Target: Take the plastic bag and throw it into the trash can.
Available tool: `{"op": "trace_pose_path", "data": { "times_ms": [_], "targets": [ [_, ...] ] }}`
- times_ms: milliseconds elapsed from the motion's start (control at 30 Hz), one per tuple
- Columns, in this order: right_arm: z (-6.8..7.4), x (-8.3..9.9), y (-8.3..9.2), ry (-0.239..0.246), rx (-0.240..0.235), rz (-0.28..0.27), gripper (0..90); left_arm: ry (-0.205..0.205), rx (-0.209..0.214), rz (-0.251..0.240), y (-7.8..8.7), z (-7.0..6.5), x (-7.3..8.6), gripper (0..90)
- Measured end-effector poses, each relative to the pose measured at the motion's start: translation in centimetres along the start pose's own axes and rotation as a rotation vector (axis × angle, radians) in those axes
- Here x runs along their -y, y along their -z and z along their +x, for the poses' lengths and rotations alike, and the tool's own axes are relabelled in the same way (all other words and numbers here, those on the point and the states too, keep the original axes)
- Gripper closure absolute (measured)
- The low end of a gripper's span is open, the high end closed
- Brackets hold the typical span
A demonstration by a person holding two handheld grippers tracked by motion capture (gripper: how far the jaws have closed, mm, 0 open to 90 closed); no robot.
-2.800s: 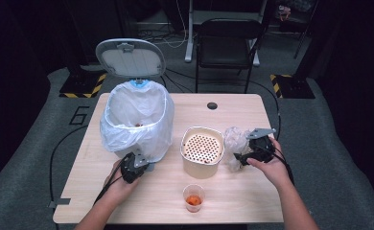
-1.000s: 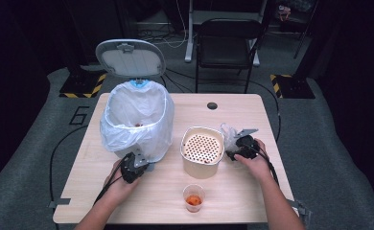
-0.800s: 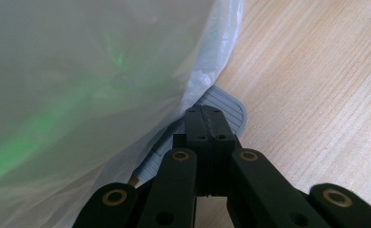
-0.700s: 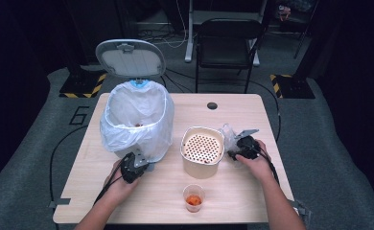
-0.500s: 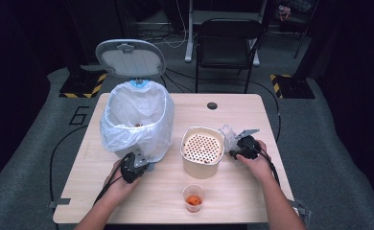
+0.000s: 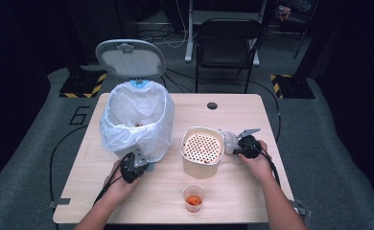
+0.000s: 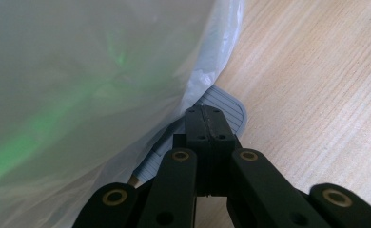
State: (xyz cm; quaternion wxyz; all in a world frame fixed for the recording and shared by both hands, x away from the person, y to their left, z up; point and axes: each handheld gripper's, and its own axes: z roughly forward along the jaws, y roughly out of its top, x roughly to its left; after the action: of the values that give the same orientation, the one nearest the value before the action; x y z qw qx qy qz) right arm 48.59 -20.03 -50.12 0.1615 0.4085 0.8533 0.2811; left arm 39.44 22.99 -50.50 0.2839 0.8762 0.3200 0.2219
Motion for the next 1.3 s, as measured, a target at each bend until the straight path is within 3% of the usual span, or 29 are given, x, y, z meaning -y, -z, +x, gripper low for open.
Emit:
{"op": "trace_pose_path", "data": {
  "times_ms": [167, 400, 733, 1300],
  "targets": [
    [-0.3, -0.1, 0.6, -0.012, -0.022, -0.005, 78.9, 0.004, 0.002, -0.002, 0.0, 0.0, 0.0, 90.0],
    [-0.9, -0.3, 1.9, -0.021, -0.013, -0.004, 79.0, 0.007, 0.001, -0.002, 0.0, 0.0, 0.0, 90.0],
    [-1.5, -2.2, 5.0, -0.039, -0.016, -0.042, 79.0, 0.008, 0.003, -0.002, 0.0, 0.0, 0.0, 90.0],
    [-0.5, -5.3, 9.6, 0.009, -0.06, -0.073, 78.9, 0.006, -0.003, -0.005, 0.0, 0.0, 0.0, 90.0]
  ]
}}
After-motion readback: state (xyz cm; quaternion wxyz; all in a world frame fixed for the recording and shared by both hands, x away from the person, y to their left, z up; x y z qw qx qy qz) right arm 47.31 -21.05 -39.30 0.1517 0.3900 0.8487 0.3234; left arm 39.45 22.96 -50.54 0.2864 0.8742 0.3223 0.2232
